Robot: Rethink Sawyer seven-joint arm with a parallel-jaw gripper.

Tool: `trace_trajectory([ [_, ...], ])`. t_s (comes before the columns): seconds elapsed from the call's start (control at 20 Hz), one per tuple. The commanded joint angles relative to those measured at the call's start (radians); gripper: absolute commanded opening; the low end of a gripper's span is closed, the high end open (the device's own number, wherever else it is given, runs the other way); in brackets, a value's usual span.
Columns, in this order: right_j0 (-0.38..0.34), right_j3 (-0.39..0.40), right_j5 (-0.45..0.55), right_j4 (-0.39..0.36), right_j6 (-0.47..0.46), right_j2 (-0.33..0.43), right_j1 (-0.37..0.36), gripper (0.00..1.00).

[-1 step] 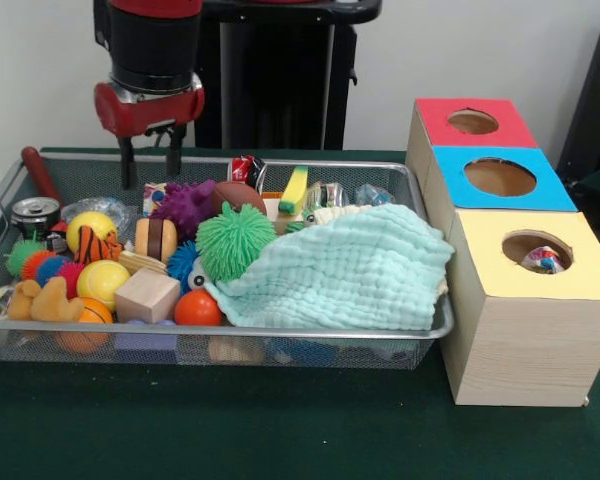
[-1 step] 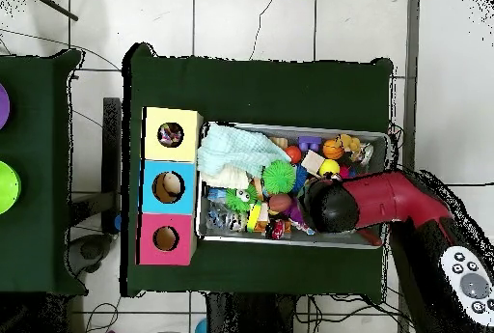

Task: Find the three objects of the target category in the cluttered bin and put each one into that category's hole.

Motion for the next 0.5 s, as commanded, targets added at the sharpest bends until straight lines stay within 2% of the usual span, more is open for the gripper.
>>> trace_trajectory([
  [0.05,0.014,0.078,0.053,0.0,-0.114,0.016,0.046,1.0],
  [0.3,0.076,0.04,0.071,-0.061,-0.036,-0.065,0.067,1.0],
  [0.5,0.078,0.055,0.042,-0.07,-0.042,-0.089,0.073,1.0],
])
